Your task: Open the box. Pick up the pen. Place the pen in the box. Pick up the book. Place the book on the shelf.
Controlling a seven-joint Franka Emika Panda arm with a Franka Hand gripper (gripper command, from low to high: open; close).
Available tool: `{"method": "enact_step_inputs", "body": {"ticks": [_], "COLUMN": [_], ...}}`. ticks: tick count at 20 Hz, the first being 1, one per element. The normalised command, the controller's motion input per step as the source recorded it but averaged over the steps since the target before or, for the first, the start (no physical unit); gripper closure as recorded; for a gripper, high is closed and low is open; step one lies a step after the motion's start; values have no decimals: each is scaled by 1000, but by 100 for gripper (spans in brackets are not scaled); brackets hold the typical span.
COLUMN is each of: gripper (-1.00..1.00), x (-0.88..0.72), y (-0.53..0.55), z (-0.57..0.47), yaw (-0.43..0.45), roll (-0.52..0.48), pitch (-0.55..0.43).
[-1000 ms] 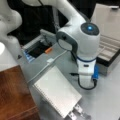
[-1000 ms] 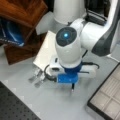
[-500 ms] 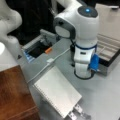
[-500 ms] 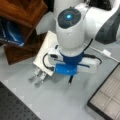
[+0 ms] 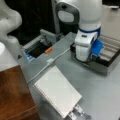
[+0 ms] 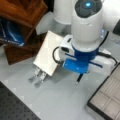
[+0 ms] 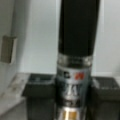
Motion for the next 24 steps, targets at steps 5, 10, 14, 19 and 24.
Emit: {"method": "enact_step_inputs", "body": {"ticks": [5,10,14,19,24], "gripper": [100,100,100,100,100], "x": [156,237,285,307,321], "y": [395,243,204,323,372], "z": [194,113,106,70,13], "yaw": [-240,-85,34,26,-10], "roll": [-6,-9,-23,91,92], "pitch": [159,172,202,204,156]}}
